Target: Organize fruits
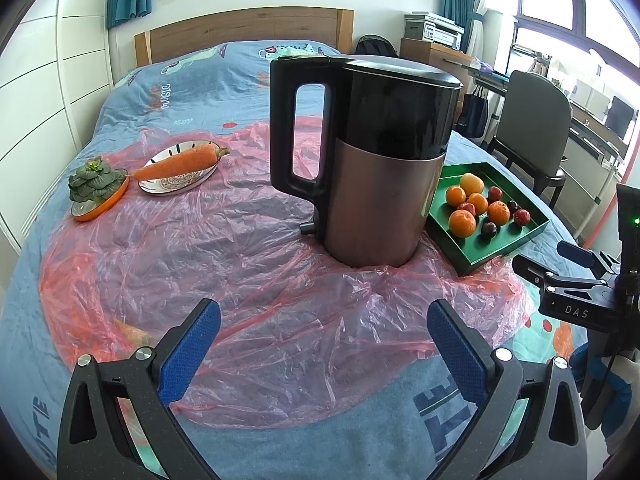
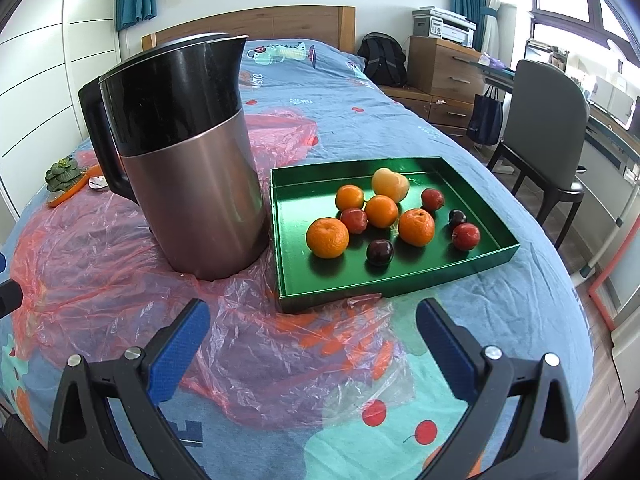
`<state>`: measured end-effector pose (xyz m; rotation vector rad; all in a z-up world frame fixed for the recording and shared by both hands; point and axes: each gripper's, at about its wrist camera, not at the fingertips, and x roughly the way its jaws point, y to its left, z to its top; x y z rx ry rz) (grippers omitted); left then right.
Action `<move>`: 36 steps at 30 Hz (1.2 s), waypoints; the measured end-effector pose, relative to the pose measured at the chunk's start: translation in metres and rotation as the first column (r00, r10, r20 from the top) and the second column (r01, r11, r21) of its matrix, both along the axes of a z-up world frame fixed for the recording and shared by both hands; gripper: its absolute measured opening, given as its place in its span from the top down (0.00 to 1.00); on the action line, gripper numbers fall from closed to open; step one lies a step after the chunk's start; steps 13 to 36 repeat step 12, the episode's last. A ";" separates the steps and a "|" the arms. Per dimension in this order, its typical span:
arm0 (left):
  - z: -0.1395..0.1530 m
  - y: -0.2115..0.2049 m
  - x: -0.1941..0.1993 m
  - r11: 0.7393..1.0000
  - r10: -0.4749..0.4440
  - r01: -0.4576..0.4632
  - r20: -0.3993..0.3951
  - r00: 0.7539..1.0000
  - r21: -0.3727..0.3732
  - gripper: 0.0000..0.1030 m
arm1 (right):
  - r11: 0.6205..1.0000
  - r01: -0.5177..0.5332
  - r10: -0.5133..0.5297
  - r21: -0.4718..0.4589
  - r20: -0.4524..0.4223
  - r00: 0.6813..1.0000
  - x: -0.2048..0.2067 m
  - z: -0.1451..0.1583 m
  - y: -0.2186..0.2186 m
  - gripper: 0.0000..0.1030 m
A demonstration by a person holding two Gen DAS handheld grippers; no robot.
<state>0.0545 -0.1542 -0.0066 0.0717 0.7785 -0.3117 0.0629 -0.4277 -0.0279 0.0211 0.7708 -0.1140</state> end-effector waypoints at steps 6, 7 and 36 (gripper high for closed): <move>0.003 0.004 0.003 1.000 0.017 -0.017 0.004 1.000 -0.009 0.01 | 1.000 -0.010 0.010 -0.005 -0.001 1.000 0.003 0.000 0.002 0.00; 0.004 0.005 0.003 1.000 0.019 -0.019 0.006 1.000 -0.010 0.01 | 1.000 -0.012 0.012 -0.005 0.000 1.000 0.003 0.000 0.003 0.00; 0.008 0.005 0.003 1.000 0.028 -0.028 0.015 0.999 -0.011 0.01 | 1.000 -0.018 0.018 -0.006 -0.004 1.000 0.006 0.000 0.006 0.00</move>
